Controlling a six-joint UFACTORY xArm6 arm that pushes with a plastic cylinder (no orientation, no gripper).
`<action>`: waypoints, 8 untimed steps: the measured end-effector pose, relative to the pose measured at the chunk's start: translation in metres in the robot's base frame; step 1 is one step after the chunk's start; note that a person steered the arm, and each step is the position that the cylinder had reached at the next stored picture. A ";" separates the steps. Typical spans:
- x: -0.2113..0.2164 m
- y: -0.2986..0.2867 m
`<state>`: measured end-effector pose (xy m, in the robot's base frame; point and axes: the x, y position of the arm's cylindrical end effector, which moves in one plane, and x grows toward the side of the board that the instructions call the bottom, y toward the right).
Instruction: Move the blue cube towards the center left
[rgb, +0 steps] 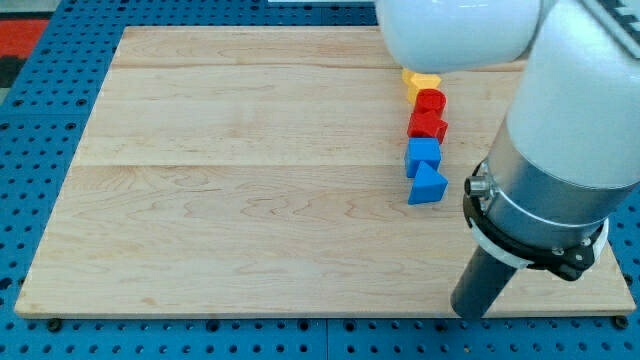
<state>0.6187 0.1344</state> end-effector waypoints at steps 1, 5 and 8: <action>-0.025 0.062; -0.145 0.044; -0.175 0.018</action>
<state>0.4436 0.1522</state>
